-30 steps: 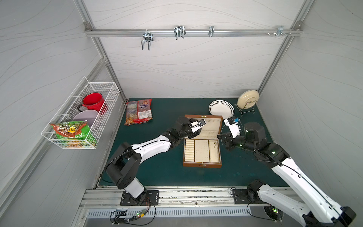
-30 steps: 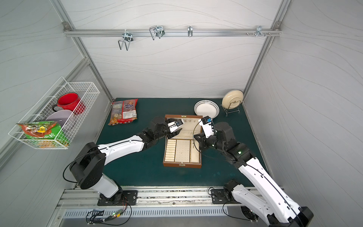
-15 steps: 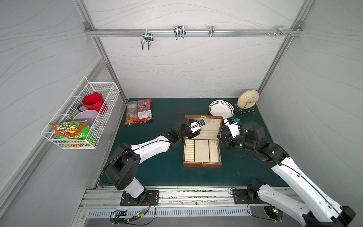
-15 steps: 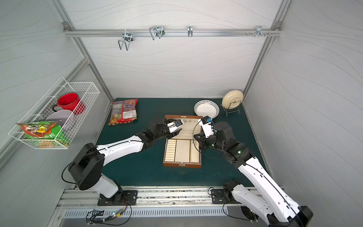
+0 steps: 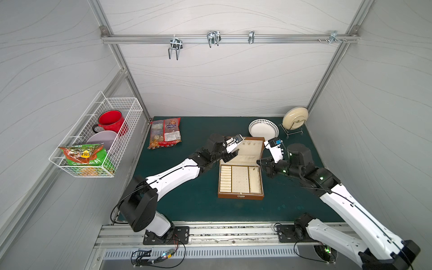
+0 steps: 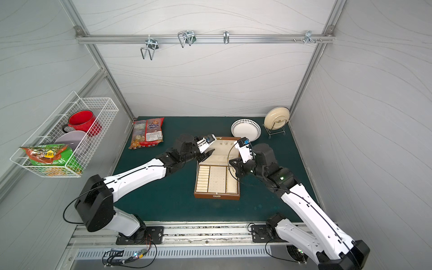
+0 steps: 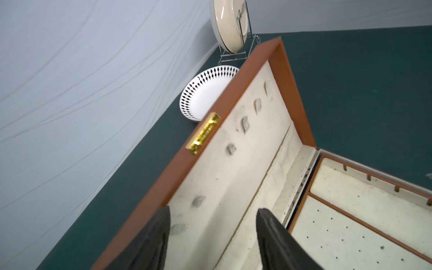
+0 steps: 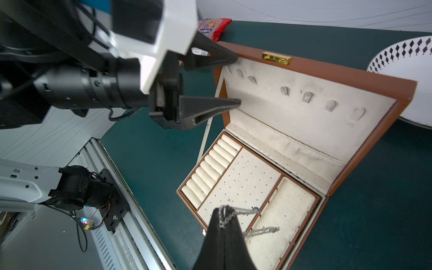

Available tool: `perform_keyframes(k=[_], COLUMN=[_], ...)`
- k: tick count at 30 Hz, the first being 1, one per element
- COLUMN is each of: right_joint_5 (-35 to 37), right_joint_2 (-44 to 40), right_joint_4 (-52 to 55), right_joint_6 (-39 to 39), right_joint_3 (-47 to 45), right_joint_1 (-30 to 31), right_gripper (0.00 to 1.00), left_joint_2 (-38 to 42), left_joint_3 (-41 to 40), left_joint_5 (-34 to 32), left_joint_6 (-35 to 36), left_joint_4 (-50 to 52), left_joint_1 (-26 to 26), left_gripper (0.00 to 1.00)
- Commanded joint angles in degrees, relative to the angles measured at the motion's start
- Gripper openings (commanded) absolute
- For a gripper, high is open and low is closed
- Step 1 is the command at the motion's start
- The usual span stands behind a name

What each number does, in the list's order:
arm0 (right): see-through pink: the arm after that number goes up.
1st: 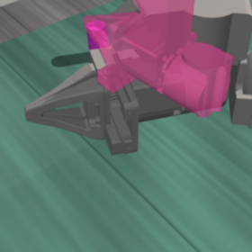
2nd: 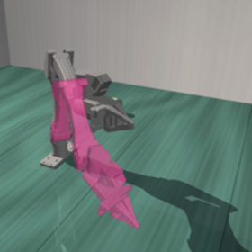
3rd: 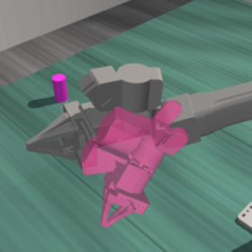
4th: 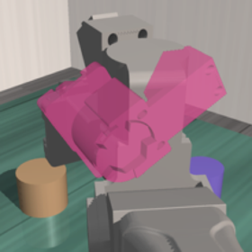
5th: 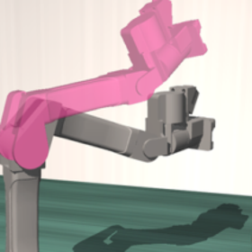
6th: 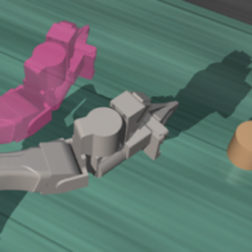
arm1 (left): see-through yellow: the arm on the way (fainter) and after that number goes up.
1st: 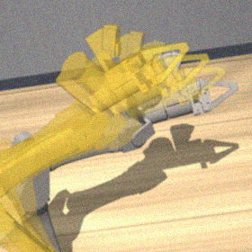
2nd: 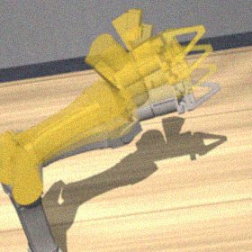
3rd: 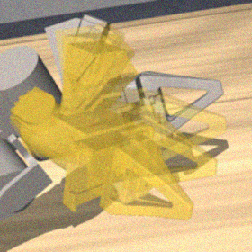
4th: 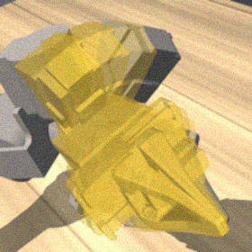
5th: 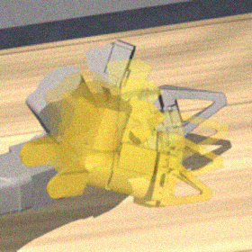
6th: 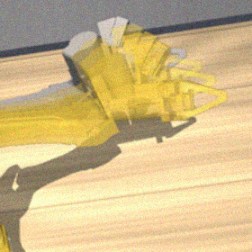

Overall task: Put jewelry chain into jewelry box
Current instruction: Open the fastener on the jewelry box, then hang the necklace on the jewelry box clasp.

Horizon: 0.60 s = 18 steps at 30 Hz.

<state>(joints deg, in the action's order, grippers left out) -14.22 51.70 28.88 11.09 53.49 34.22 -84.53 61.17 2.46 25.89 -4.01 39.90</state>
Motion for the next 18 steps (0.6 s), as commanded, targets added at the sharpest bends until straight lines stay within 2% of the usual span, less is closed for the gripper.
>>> perform_keyframes(k=[1, 4, 9, 14, 18], right_joint_5=[-2.3, -4.0, -8.7, -15.0, -19.6], right_joint_2=[1.1, 2.4, 5.3, 8.8, 11.2], right_joint_4=[-1.5, -1.9, -2.0, -2.6, -4.1], right_joint_6=[-0.7, -1.4, -2.3, -2.8, -2.8], right_joint_3=[2.6, 3.7, 6.1, 9.0, 10.9], right_joint_1=[-0.3, -0.5, -1.6, -3.0, -3.8], right_gripper=[0.00, 0.00, 0.00, 0.00, 0.00], left_joint_2=[5.3, 9.1, 15.1, 18.7, 19.9], left_joint_3=[3.9, 4.8, 4.8, 1.6, -1.0], left_joint_5=[-1.5, -1.1, 8.5, 17.6, 21.7], left_joint_6=[-6.4, -12.5, -21.2, -29.4, -31.3], left_joint_4=[3.7, 9.1, 16.0, 15.0, 13.4], left_joint_1=[0.1, 0.1, -0.1, -0.1, -0.1], left_gripper=[0.64, 0.68, 0.66, 0.63, 0.61])
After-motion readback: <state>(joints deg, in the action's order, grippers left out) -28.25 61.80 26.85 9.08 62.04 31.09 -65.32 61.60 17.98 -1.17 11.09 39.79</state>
